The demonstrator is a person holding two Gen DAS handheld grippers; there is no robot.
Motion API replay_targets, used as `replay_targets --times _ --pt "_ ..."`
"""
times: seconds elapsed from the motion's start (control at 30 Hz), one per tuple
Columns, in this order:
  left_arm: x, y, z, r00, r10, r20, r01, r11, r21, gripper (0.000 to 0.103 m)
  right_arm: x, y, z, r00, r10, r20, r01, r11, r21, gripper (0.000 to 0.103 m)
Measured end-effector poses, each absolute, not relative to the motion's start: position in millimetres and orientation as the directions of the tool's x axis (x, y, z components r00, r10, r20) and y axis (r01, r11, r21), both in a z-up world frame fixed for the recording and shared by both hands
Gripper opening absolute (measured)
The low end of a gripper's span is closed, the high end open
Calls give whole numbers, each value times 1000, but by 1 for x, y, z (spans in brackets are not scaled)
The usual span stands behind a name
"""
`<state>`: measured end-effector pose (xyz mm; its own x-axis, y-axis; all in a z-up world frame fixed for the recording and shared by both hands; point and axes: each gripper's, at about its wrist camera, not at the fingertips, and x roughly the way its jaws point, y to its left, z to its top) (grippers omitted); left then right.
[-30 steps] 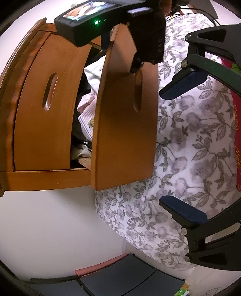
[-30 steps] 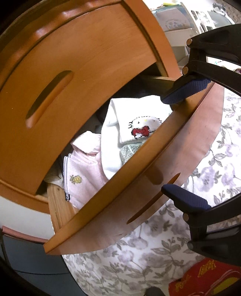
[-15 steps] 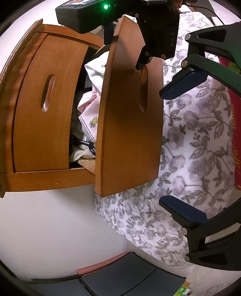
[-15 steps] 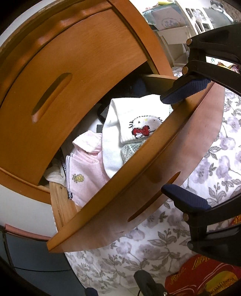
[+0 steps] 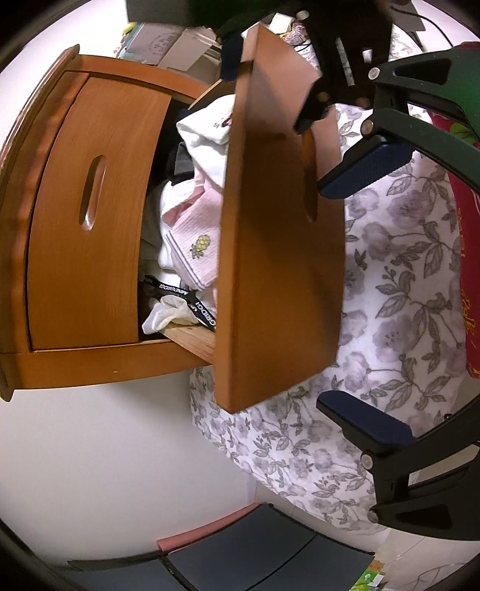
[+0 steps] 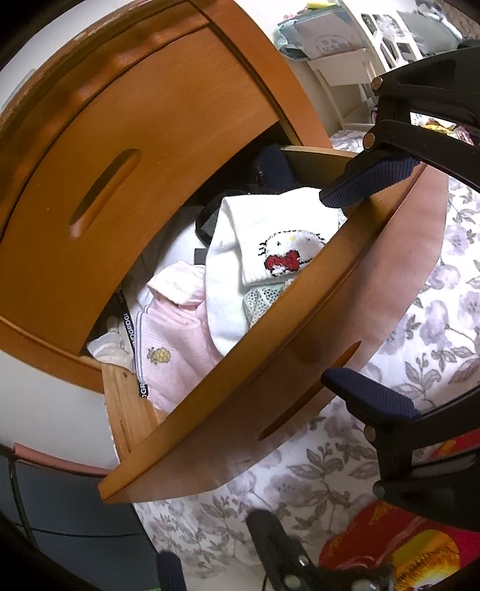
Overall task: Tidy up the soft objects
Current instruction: 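Release the drawer front and back the right gripper away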
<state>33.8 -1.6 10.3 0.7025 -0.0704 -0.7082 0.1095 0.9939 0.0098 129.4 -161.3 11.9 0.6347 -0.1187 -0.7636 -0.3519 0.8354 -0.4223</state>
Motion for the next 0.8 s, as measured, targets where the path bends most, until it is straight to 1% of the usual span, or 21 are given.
replay_targets --times 0.17,0.43,0.63,0.7,0.8 --pt "33 -3 10 703 -68 -708 113 993 16 103 123 -159 11 645 -94 -758 -381 821 -426 91" --pt "32 0 8 701 -64 -710 107 994 16 103 135 -159 11 654 -99 -750 -359 832 -422 91" --pt "29 0 8 701 -62 -711 102 995 14 103 125 -155 11 658 -103 -746 -331 850 -409 91" --pt "28 1 8 701 -56 -711 93 996 13 103 125 -155 13 657 -97 -748 -322 861 -394 91" --pt "25 4 8 706 -44 -707 76 997 14 103 125 -163 22 650 -69 -756 -279 904 -323 90"
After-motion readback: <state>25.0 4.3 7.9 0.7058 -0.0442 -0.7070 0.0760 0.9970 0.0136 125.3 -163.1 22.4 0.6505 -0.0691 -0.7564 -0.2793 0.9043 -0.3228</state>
